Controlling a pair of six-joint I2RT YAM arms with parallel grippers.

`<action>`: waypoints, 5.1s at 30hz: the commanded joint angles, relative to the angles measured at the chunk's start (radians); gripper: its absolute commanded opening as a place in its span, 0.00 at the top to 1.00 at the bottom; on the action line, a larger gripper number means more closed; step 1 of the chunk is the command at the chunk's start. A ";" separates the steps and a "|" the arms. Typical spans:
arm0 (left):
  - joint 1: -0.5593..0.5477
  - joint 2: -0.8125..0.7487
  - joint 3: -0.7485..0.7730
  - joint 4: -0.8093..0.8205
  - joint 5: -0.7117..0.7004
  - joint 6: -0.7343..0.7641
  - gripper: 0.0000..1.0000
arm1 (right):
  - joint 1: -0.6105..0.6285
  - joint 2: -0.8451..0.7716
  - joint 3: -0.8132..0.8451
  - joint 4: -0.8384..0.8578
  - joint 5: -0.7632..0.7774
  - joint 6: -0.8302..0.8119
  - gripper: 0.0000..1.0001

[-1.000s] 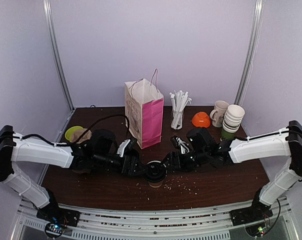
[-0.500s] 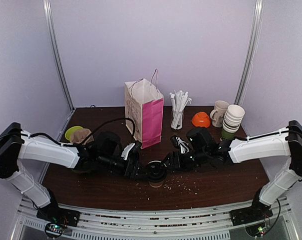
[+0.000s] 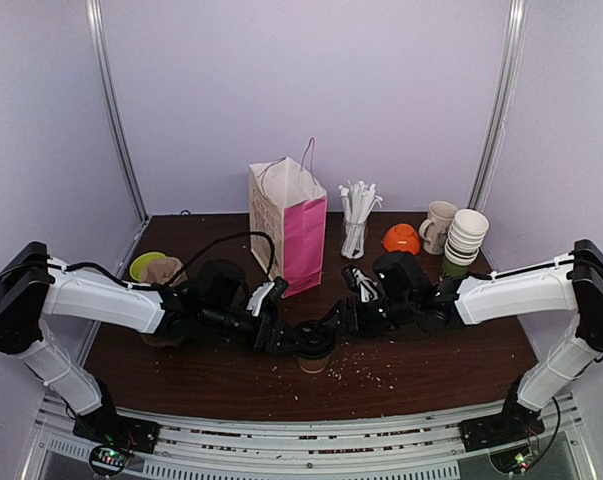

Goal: Pack the takeout coffee

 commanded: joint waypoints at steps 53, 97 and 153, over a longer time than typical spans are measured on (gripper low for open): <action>0.007 0.095 0.126 -0.080 -0.092 0.031 0.30 | -0.003 0.016 0.004 -0.129 -0.062 -0.032 0.47; 0.011 0.108 0.106 -0.068 -0.085 0.064 0.16 | -0.026 -0.050 -0.079 0.099 -0.058 0.109 0.26; 0.036 0.025 0.030 -0.036 -0.116 -0.032 0.27 | -0.073 -0.074 -0.163 0.104 -0.053 0.114 0.35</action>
